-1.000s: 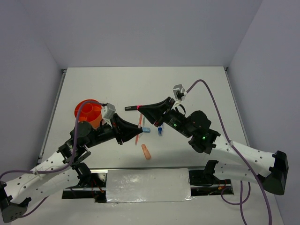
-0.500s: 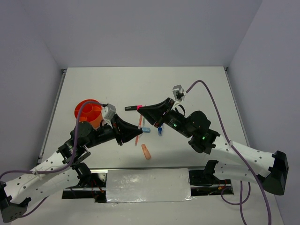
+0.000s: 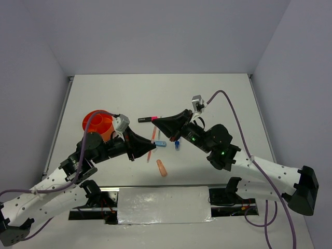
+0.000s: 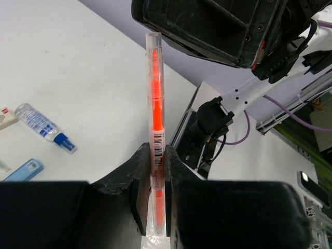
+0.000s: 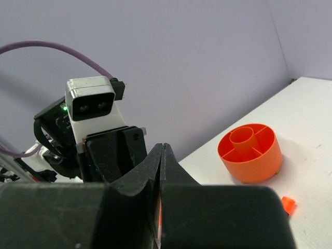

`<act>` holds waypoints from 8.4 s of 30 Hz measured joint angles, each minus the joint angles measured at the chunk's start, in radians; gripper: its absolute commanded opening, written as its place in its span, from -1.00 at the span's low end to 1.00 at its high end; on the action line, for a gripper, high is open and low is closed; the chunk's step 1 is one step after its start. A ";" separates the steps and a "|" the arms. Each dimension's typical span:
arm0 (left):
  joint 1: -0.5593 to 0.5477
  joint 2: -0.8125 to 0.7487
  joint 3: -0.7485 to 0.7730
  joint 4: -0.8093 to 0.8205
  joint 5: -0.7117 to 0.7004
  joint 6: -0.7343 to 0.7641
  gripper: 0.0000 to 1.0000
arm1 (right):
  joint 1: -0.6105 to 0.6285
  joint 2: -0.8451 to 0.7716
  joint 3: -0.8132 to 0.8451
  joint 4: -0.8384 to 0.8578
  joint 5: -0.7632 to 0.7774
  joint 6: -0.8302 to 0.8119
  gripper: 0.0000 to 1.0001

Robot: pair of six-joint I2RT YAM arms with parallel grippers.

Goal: Sort the stationery into containers
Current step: Close the pen cap on the pen, then place the pen in the storage box.

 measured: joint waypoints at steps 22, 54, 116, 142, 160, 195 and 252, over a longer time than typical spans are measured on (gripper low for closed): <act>-0.005 0.064 0.161 -0.299 -0.013 0.129 -1.00 | -0.010 0.024 -0.071 0.084 -0.050 0.010 -1.00; -0.008 0.072 0.196 -0.430 -0.005 0.200 -1.00 | 0.080 0.054 -0.058 0.077 0.035 0.037 -0.55; 0.002 0.109 0.087 -0.003 0.086 0.193 -1.00 | 0.008 -0.052 0.083 -0.333 -0.011 -0.057 0.25; 0.002 0.121 0.072 -0.004 0.084 0.193 -1.00 | -0.016 -0.056 0.121 -0.369 -0.028 -0.081 -0.41; 0.002 0.115 0.091 -0.075 0.058 0.177 -1.00 | -0.024 -0.054 0.016 -0.206 -0.050 -0.029 -1.00; 0.119 0.139 0.226 -0.331 0.167 0.202 -1.00 | 0.095 0.079 -0.118 0.077 0.119 0.063 0.03; -0.050 -0.215 0.391 -1.240 -1.424 -0.472 0.99 | 0.062 1.188 0.969 0.102 0.382 -0.148 -1.00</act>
